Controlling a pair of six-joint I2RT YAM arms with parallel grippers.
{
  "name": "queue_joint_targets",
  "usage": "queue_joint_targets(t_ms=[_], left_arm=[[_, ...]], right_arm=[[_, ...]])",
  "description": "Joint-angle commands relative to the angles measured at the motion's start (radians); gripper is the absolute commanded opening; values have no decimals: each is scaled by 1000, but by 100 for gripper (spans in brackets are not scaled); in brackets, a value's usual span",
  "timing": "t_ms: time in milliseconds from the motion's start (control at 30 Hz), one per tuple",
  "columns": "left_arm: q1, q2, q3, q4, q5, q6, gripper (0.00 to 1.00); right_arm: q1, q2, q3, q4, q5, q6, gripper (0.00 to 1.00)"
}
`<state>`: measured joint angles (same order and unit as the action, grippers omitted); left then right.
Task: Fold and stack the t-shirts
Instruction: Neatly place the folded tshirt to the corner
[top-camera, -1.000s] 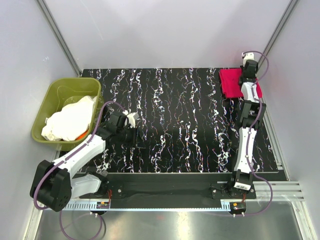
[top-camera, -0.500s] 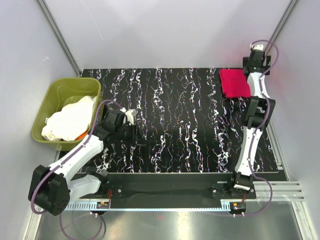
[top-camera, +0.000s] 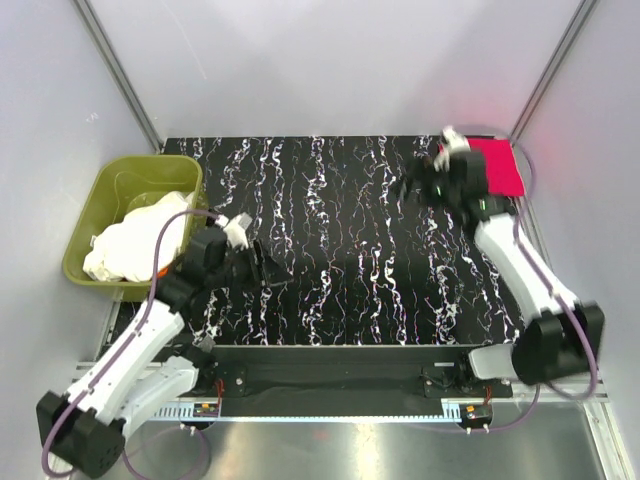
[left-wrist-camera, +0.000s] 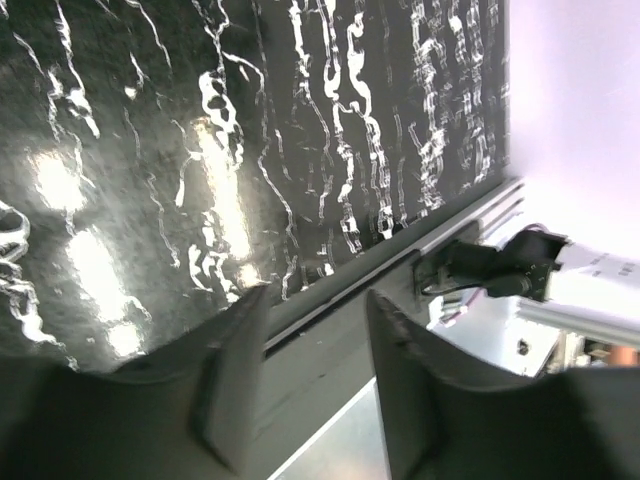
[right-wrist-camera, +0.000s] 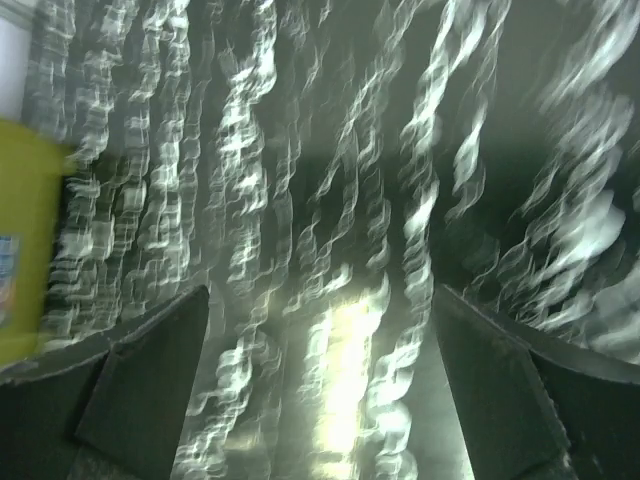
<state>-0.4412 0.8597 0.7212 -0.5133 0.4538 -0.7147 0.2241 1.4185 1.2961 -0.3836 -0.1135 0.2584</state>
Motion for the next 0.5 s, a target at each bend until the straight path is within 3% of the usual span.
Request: queue_joint_targets(t_ms=[0,33,100,200,233,300,433,467], left_arm=[[-2,-115,-123,144,-24,-150,56],[-2,-179,-158,186,-29,-178,58],[-5,-253,-271,316,-40,-273,62],[-8,-405,-428,482,-47,-409,64],[-7,-478,-466,510,-43,-443,64],[-8,-552,-566,600,-41,-528,65],[-8,-792,-718,683,-52,-673,68],[-10,-830,-747,687,-56,-690,68]], right_arm=[[-29,-238,-455,268,-277,472,100],[-25,-389,-540,358,-284,523,100],[-23,-530,-718,368,-310,611,100],[-22,-792,-854,235,-334,658,100],[-22,-914,-876,92,-306,695,100],[-22,-1034,-952,-10,-304,758,100],[-22,-1406,-1046,-277,-332,875,100],[-23,-1399,-1037,-329,-284,875,100]])
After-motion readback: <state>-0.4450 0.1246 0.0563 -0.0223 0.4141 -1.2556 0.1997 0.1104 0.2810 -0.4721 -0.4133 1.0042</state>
